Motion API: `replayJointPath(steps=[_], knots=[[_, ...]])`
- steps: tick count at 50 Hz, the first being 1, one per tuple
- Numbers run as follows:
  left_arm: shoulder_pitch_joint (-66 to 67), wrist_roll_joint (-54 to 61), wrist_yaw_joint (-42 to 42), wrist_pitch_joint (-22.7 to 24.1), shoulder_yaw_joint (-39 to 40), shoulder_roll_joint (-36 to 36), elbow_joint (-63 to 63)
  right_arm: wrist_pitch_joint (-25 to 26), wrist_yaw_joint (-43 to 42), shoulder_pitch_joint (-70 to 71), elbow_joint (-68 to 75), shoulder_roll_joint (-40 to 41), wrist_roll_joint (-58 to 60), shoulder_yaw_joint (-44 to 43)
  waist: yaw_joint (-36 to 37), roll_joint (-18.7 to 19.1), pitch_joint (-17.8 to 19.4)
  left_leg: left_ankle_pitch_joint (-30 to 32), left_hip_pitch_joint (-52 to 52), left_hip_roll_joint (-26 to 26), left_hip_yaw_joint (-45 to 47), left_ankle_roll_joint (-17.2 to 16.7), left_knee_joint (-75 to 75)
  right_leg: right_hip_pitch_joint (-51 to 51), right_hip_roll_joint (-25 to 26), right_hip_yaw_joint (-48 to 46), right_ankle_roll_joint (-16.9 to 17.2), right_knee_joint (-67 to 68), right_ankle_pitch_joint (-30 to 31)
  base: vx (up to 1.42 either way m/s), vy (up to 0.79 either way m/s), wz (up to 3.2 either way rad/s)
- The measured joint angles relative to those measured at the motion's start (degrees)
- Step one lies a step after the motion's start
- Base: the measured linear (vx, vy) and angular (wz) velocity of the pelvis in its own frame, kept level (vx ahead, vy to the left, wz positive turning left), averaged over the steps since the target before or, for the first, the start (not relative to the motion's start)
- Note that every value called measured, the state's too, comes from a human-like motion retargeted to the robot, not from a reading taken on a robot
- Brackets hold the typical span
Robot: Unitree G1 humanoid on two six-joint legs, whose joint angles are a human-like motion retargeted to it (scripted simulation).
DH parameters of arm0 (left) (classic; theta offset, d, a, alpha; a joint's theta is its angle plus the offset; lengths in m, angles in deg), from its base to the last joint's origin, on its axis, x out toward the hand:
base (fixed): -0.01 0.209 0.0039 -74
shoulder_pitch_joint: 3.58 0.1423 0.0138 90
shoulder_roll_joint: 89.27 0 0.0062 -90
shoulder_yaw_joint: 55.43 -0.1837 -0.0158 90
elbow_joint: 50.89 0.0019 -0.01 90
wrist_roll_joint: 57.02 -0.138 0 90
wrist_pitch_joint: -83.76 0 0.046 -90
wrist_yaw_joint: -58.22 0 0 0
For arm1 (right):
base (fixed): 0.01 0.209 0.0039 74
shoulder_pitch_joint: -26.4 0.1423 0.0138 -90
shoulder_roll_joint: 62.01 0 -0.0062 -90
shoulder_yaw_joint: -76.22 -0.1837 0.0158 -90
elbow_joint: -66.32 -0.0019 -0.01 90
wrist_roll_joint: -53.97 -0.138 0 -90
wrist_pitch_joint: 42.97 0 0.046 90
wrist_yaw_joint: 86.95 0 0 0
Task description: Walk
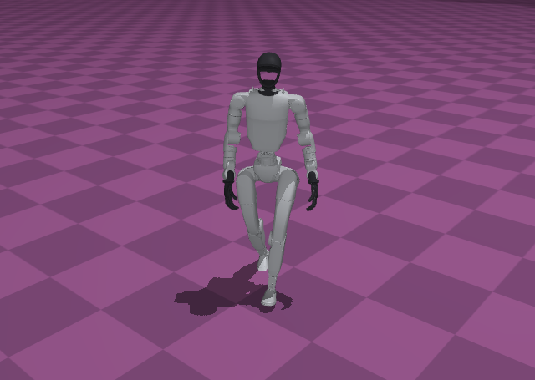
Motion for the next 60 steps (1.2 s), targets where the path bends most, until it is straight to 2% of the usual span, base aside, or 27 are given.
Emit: replayJointPath(steps=[3,5,8,10,13,16,18,20,25,28,32,35,37,39,41,43,45,47,52,55,57,58,60], knots=[[1.1,0.8,0.6,0.3,0.4,0.2,-0.3,0.1,-0.6,-0.7,1.7,0.3,-0.3,-0.5,0.2,-1.5,-0.1,-0.1,0.6,-2.2,-0.2,2.0,6.2,1.3,-2.2,0.1,2.2,6.8,-0.3,0.67,0.08,-0.13],[2.2,1.2,0.7,0.4,0.5,0.1,-0.4,0.2,-0.7,-1.6,2.8,0.3,-0.8,-0.9,-0.1,-2.7,-0.2,-1.0,1.9,-4.3,-0.5,3.6,9.4,1.4,-4.4,-0.5,5.0,13.3,2.6,0.69,0.09,-0.08],[3.7,0.8,0.1,0.1,0.3,-0.2,-0.4,0.4,0.0,-2.6,4.0,-0.3,-2.0,-1.6,-1.3,-4.9,0.0,-3.7,6.3,-8.6,-0.7,6.6,9.7,-2.2,-9.9,-2.0,10.1,29.5,16.6,0.67,0.1,-0.03],[4.3,-0.1,-0.2,-0.1,0.0,-0.2,-0.7,0.5,0.1,-2.9,4.1,-0.8,-2.5,-2.1,-2.5,-5.4,0.1,-5.6,9.7,-10.5,-1.0,8.1,8.7,-7.0,-13.1,-3.0,11.0,40.4,22.5,0.67,0.09,-0.06],[4.7,-1.8,0.1,-0.5,-0.9,-0.1,-1.5,0.2,-1.2,-3.7,3.4,-1.7,-2.4,-2.7,-4.4,-4.5,0.3,-8.4,15.6,-11.5,-2.1,8.5,6.7,-15.3,-18.9,-6.2,6.0,50.6,16.7,0.67,0.08,-0.14],[3.1,-3.5,0.9,-1.4,-1.2,0.0,-1.9,0.3,-2.7,-3.7,2.4,-2.7,-2.1,-3.6,-6.2,-2.3,1.5,-9.4,24.7,-11.2,-4.7,7.3,0.0,-22.7,-21.1,-9.1,1.6,49.2,8.4,0.68,0.04,-0.06],[2.4,-4.1,1.5,-1.5,-1.4,-0.1,-2.4,0.4,-3.5,-4.4,2.0,-3.0,-1.8,-3.9,-7.5,-0.8,2.2,-10.4,30.0,-10.5,-6.4,6.4,-2.9,-26.6,-20.6,-10.9,0.7,43.2,5.2,0.69,-0.02,0.17],[1.7,-4.5,2.0,-1.3,-1.7,-0.2,-2.8,0.7,-4.0,-5.2,2.1,-3.0,-1.7,-4.5,-8.7,0.5,2.6,-11.3,34.4,-9.5,-7.9,5.5,-5.0,-29.7,-18.6,-12.2,1.4,34.2,4.6,0.7,-0.06,0.22],[-0.1,-6.2,2.7,-0.1,-2.9,-0.3,-2.5,1.2,-4.5,-6.6,4.6,-2.8,-1.4,-5.9,-9.6,3.2,1.4,-12.7,40.8,-6.2,-10.0,2.6,-8.1,-32.4,-10.3,-12.3,6.3,2.1,10.5,0.72,-0.1,0.13],[-0.2,-6.9,3.0,0.1,-3.3,-0.6,-2.0,1.6,-4.4,-7.6,6.1,-2.8,-0.7,-6.4,-10.2,3.4,0.2,-13.5,42.9,-5.3,-10.8,0.9,-4.7,-33.7,-8.2,-10.1,6.5,0.4,12.3,0.76,-0.14,0.13],[1.3,-6.7,2.9,-0.1,-3.1,-1.7,0.0,2.1,-4.8,-8.7,7.3,-2.9,-0.1,-6.6,-10.3,5.6,-0.5,-9.1,45.2,-2.5,-13.6,-3.1,6.4,-31.8,-4.1,-9.4,3.2,11.0,14.4,0.81,-0.16,-0.1],[2.9,-6.4,2.3,-0.7,-3.2,-2.4,1.2,2.2,-5.3,-9.6,5.9,-3.1,0.1,-5.8,-10.0,8.7,-0.2,2.0,41.3,2.4,-13.5,-8.2,24.5,-27.0,0.6,-10.7,-0.6,13.7,13.0,0.76,-0.13,-0.22],[3.3,-6.6,2.0,-1.3,-3.7,-2.5,0.7,2.1,-5.7,-9.7,4.2,-3.4,0.3,-5.3,-9.1,9.9,-0.3,8.1,35.2,6.0,-11.7,-8.7,36.7,-23.8,2.8,-11.0,-2.4,13.0,11.0,0.74,-0.1,-0.26],[3.3,-6.7,2.2,-1.7,-4.3,-2.5,-0.3,1.8,-6.6,-9.2,2.5,-3.9,0.8,-4.5,-7.7,9.6,-0.2,6.0,28.4,9.4,-8.5,-5.2,45.9,-20.4,3.5,-10.5,-3.2,12.3,8.5,0.74,-0.09,-0.25],[2.5,-6.3,2.3,-2.1,-4.4,-2.1,-1.6,1.7,-7.2,-7.7,0.9,-4.3,1.1,-4.0,-6.2,8.5,0.1,-0.1,21.2,11.2,-6.1,-1.2,50.3,-16.4,3.6,-9.7,-3.2,9.8,6.9,0.74,-0.08,-0.25],[1.6,-5.6,2.5,-2.4,-3.9,-1.8,-2.8,1.6,-7.1,-5.8,-0.9,-4.4,1.1,-3.8,-4.5,7.1,0.7,-5.9,15.0,11.0,-4.2,1.3,48.8,-11.7,3.3,-8.6,-2.7,6.2,5.8,0.76,-0.05,-0.29],[1.6,-4.9,2.7,-2.4,-3.3,-1.8,-3.6,1.3,-6.8,-4.5,-2.8,-4.5,0.7,-3.4,-3.1,6.0,1.1,-9.7,10.4,10.0,-2.4,2.2,42.6,-7.4,2.8,-7.5,-2.2,3.6,4.3,0.78,-0.03,-0.34],[1.7,-4.2,3.0,-2.1,-2.7,-2.1,-3.5,0.9,-6.3,-3.3,-4.8,-4.4,0.1,-2.8,-2.2,5.0,1.3,-10.2,7.5,8.4,-0.8,1.4,31.9,-3.5,2.0,-6.4,-2.0,1.1,2.7,0.81,-0.02,-0.26],[1.7,-3.3,3.7,-1.9,-1.5,-3.2,-1.4,0.1,-4.1,-0.5,-8.3,-4.4,0.6,-0.8,-1.9,3.4,0.1,-5.6,5.5,2.6,1.4,-1.6,-1.3,2.7,0.0,-5.2,-1.2,-0.7,-1.4,0.82,0.01,-0.09],[3.3,-3.2,4.1,-1.9,-1.0,-4.1,-0.6,-0.2,-3.7,-0.7,-9.2,-4.0,1.2,0.0,-1.5,3.0,-1.5,-4.9,3.0,1.4,2.0,-1.0,-2.2,3.5,-0.9,-5.4,-0.3,4.4,-3.0,0.85,0.03,-0.12],[4.2,-2.6,4.1,-1.9,-0.5,-4.5,0.0,-0.1,-3.3,-1.2,-8.8,-3.7,1.3,0.3,-1.0,1.6,-2.6,-3.1,2.2,0.0,2.7,0.8,2.4,3.9,-2.5,-4.5,1.5,9.2,-2.3,0.89,0.06,-0.1],[4.6,-2.3,4.1,-2.0,-0.2,-4.6,0.4,0.0,-3.1,-1.6,-8.2,-3.4,1.2,0.3,-0.9,0.7,-3.0,-2.4,2.1,-0.9,3.1,1.9,5.3,4.0,-3.6,-4.0,2.8,12.1,-1.0,0.89,0.07,-0.03],[5.2,-1.3,3.3,-2.2,0.2,-4.3,1.2,0.4,-1.6,-2.4,-6.4,-2.7,0.6,0.1,-0.9,-1.9,-2.7,-2.5,3.7,-4.0,3.9,4.6,9.8,4.0,-6.5,-2.8,7.1,20.7,5.6,0.87,0.08,0.08]])
